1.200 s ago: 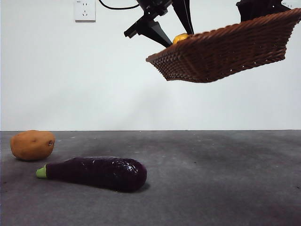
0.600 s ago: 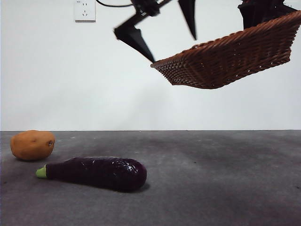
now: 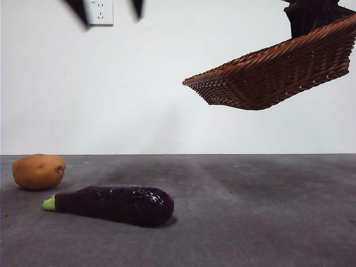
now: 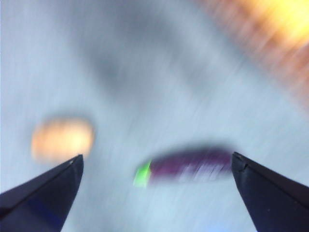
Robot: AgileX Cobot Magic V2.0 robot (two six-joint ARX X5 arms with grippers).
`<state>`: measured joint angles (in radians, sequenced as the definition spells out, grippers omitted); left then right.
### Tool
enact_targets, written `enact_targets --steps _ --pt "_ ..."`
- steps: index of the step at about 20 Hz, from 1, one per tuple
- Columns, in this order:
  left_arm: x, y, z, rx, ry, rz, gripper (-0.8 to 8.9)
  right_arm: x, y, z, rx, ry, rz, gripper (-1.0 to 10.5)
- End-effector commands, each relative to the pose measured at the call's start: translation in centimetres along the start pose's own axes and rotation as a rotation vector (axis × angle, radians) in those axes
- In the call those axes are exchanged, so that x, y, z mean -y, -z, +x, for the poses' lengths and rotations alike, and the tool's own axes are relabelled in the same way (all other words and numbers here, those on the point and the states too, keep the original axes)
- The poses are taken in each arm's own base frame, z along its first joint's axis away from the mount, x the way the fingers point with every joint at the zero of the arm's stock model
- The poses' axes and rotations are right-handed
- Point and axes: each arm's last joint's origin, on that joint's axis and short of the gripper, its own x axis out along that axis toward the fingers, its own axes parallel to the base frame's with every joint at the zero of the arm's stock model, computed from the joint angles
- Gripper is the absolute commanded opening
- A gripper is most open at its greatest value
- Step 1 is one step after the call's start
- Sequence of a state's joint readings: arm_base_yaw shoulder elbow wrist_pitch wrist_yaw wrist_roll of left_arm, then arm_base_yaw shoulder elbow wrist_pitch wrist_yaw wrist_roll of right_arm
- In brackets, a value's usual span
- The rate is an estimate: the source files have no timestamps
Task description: Help me put the vegetables on the table into the basket
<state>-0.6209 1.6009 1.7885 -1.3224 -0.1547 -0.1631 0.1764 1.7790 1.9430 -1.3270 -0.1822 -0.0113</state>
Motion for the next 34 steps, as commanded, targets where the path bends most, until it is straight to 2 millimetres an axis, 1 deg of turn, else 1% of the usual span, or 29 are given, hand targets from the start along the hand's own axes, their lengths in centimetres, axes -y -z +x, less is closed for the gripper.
enact_targets --steps 1,3,4,6,8,10,12,14,17,20,22,24,27,31,33,34 --pt "-1.8 2.2 2.3 -0.109 -0.055 -0.082 6.96 0.0 -0.1 0.2 0.004 -0.008 0.003 -0.2" --pt "-3.7 3.5 4.2 -0.140 -0.080 -0.166 6.96 0.0 -0.1 0.2 0.004 -0.008 0.000 -0.2" --pt "-4.8 4.0 5.4 -0.144 -0.067 -0.222 6.96 0.0 -0.1 0.2 0.004 -0.008 0.000 -0.2" --pt "-6.9 4.7 7.4 -0.150 0.003 -0.361 6.96 0.0 -0.1 0.2 0.004 -0.008 -0.005 -0.2" --pt "-8.9 5.2 9.0 -0.134 0.042 -0.504 6.96 0.0 -0.1 0.2 0.004 -0.008 -0.016 -0.2" --pt "-10.8 5.6 9.8 -0.129 -0.009 -0.669 6.96 0.0 -0.1 0.2 0.004 -0.008 -0.020 -0.2" --pt "-12.5 5.9 9.9 -0.113 -0.026 -0.820 6.96 0.0 -0.2 0.2 0.007 -0.008 -0.025 -0.2" --pt "-13.5 6.2 10.2 -0.137 -0.004 -0.971 6.96 0.0 -0.2 0.2 0.015 -0.010 -0.028 -0.2" --pt "-13.6 6.2 11.1 -0.168 -0.043 -1.074 6.96 0.0 -0.4 0.2 0.030 -0.010 -0.031 -0.2" --pt "-13.1 5.3 13.2 -0.168 -0.023 -1.191 6.96 0.0 -0.4 0.2 0.034 -0.011 -0.033 -0.2" --pt "-13.0 5.0 15.0 -0.187 -0.024 -1.191 6.96 0.0 -0.4 0.2 0.033 -0.010 -0.033 -0.2" --pt "-13.1 5.1 17.0 -0.239 -0.044 -1.215 6.96 0.0 -0.4 0.2 0.032 -0.011 -0.040 -0.2" --pt "-13.3 4.8 19.4 -0.239 -0.049 -1.219 6.96 0.0 -0.4 0.2 0.033 -0.010 -0.051 -0.2" --pt "-13.5 4.8 21.7 -0.256 -0.053 -1.223 6.96 0.0 -0.4 0.2 0.035 -0.010 -0.059 -0.2" --pt "-13.4 5.0 22.2 -0.272 -0.060 -1.222 6.80 0.0 -0.4 0.2 0.035 -0.010 -0.068 -0.2" --pt "-13.5 5.0 22.3 -0.272 -0.060 -1.220 5.74 0.0 -0.4 0.2 0.037 -0.010 -0.071 -0.2"
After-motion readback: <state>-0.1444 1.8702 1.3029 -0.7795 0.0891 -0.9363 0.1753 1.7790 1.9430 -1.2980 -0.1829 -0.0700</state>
